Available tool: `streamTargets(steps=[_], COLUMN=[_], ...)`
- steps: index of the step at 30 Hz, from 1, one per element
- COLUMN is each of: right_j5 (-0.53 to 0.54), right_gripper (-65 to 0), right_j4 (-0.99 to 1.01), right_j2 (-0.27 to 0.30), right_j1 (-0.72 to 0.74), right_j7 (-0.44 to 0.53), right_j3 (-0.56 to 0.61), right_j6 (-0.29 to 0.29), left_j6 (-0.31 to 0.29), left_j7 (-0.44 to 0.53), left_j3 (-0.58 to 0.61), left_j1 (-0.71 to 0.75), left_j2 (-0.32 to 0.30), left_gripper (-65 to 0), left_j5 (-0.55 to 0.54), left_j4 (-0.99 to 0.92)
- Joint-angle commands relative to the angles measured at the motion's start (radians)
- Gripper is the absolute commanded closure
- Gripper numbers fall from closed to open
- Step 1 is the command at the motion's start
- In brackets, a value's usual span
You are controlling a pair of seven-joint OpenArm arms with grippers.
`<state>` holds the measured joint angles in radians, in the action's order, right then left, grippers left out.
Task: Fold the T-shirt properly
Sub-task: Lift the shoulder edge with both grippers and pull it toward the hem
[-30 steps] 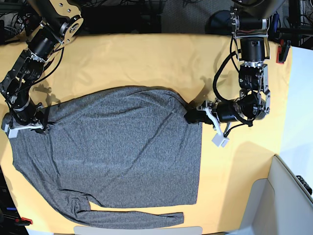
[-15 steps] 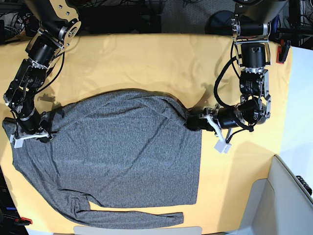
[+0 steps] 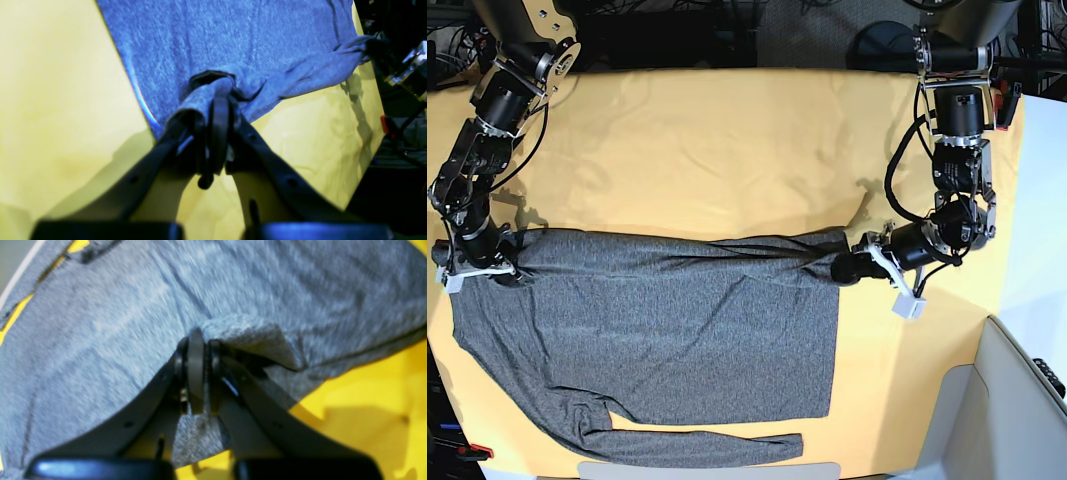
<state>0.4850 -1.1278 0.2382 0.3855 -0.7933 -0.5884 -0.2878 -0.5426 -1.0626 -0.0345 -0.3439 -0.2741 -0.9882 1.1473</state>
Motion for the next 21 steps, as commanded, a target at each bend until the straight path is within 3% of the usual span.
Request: streamTargets(steps=[1,7,14,17,21], right_j5=[0.013,0.005,-0.101,-0.108,-0.111], right_gripper=[0.0,0.0,-0.8,-9.6,-29.0], right_j4=[-0.011,0.010,0.009,0.009,0.005], right_j2=[0.025,0.025,0.013,0.008,0.008], right_j1=[0.028,0.026,0.026,0.023,0.011], right_j7=[0.021,0.021,0.021,0.015,0.015], right_j3=[0.002,0.002,0.003,0.003,0.003], right_j6=[-0.006,-0.006,-0.008,-0.008,-0.008], left_j6=[-0.004,-0.004,-0.004,-0.004,-0.004], left_j7=[0.022,0.023,0.023,0.023,0.023], left_j3=[-0.005,-0.003,-0.002,0.000,-0.002], left_j1=[-0.016,-0.011,0.009,0.013,0.033], left_j2=[-0.009,-0.011,-0.026,-0.026,-0.026], left_gripper=[-0.4,-0.4,-0.6,-4.3,-14.9], left_j5=[-0.019,-0.019,-0.018,-0.018,-0.018], left_j4=[0.013,0.012,0.012,0.012,0.012])
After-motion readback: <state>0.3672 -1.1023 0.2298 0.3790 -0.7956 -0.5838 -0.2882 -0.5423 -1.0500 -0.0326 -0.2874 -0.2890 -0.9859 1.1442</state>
